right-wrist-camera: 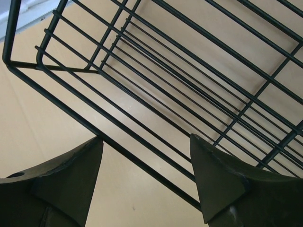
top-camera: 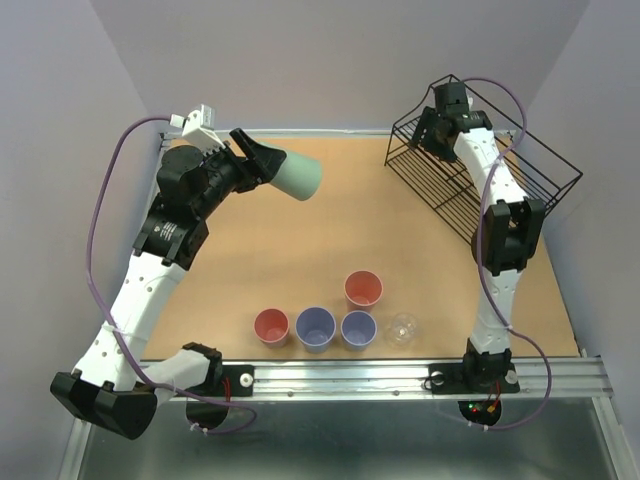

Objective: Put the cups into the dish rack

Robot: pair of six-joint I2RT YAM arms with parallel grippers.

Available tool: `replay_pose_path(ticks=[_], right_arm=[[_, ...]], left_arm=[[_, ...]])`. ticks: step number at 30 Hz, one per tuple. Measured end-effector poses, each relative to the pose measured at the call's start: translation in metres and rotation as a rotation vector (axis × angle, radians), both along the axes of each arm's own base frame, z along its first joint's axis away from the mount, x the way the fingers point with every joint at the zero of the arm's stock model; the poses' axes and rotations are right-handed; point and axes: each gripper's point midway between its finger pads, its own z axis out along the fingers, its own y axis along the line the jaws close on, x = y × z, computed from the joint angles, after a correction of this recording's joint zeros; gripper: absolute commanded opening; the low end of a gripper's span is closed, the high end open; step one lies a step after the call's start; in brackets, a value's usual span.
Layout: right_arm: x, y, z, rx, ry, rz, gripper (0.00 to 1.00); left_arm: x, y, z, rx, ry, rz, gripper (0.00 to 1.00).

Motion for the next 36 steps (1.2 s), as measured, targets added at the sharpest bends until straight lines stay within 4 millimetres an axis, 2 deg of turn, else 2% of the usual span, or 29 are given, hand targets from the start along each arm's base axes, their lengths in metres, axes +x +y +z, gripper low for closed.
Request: replay_pose_path(ticks=[5,7,8,9,10,13,15,20,24,29,36], right_arm=[[0.004,0.001,-0.006,-0.015,0.011,0.025,0.78],[0.006,0.002,-0.007,-0.018,0.010,0.038,0.67],[0.007,0.003,-0.007,-0.016,0.011,0.043,0.59],[0.008,0.006,-0.009,-0.006,0.012,0.055,0.46],[0.009,0.009,-0.012,0.003,0.018,0.068,0.27],[0.018,0.020,-0.007,-0.006,-0.015,0.188,0.06],[0.026,0.027,-0.006,0.007,-0.042,0.249,0.01],[0.027,0.045,-0.006,0.076,-0.051,0.262,0.00],[0.023,0.069,-0.004,0.130,-0.046,0.260,0.01],[0.020,0.090,-0.003,0.160,-0.036,0.291,0.00],[0.016,0.153,-0.002,0.223,-0.046,0.433,0.00]], left_arm=[[0.000,0.002,-0.003,0.005,0.011,0.013,0.00],[0.000,0.003,-0.004,0.007,0.014,0.016,0.00],[0.000,0.003,-0.004,0.008,0.015,0.018,0.00],[0.001,0.004,-0.004,0.009,0.015,0.021,0.00],[0.001,0.004,-0.004,0.010,0.016,0.023,0.00],[0.002,0.005,-0.005,0.013,0.016,0.029,0.00],[0.003,0.005,-0.006,0.014,0.019,0.033,0.00],[0.008,0.004,-0.010,0.017,0.025,0.038,0.00],[0.012,0.003,-0.011,0.018,0.027,0.038,0.00],[0.015,0.002,-0.012,0.017,0.026,0.038,0.00],[0.016,0.001,-0.013,0.018,0.027,0.038,0.00]])
